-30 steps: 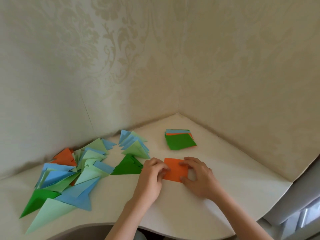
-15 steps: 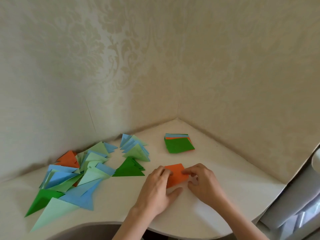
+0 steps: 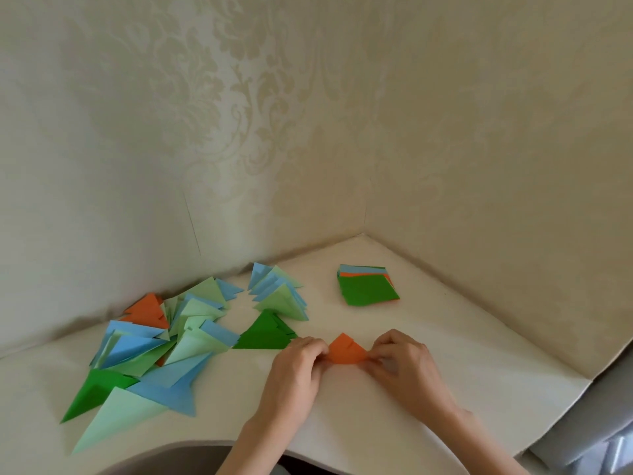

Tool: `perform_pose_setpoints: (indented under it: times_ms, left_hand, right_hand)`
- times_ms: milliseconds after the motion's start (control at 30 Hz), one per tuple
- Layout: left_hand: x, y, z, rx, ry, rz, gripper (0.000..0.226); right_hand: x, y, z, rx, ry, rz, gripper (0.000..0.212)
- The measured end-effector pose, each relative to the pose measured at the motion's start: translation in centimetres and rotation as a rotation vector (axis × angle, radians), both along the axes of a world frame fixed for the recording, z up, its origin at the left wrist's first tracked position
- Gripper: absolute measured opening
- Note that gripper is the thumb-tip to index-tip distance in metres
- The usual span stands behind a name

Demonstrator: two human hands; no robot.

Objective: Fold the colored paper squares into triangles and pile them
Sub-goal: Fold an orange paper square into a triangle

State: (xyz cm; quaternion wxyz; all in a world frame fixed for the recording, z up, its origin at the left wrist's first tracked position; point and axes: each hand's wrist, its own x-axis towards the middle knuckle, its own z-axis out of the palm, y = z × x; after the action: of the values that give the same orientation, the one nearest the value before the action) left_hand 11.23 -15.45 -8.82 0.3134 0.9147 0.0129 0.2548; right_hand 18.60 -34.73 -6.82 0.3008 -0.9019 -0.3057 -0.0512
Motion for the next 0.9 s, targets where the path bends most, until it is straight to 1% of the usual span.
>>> perform_pose_setpoints:
  times_ms: [100,200,367,500,700,900]
  left_hand:
    - [-0.1,-0.5,0.0,-0.044,-0.016,0.029,0.021]
    - [0.3,-1.4,0.1,-0.036,-0.034,0.084,0.022]
    - [1.0,-2.6,0.2,0.001,-0.036,0.171,0.027]
    - [1.6,-2.8,-0.1,0.052,-0.020,0.221,0.031]
    - [1.8,-2.5,-0.4,0.009,-0.025,0.185,0.028]
    - [1.6,-1.3,-0.5,-0.125,0.030,0.128,0.021]
  right_hand:
    - [0.4,0.3,0.0,0.028,0.051,-0.021,0.008]
    - [0.6,1.1,0.3,0.002,0.093,-0.064,0.016]
    - [0.5,2.1,0.5,-0.080,0.087,-0.172,0.023]
    - [0.4,2.5,0.3,-0.099,0.075,-0.219,0.026]
    - [0.2,2.3,-0.1,-0.042,0.071,-0.219,0.022]
    - [1.0,1.8,-0.2,0.022,0.162,-0.173,0.021]
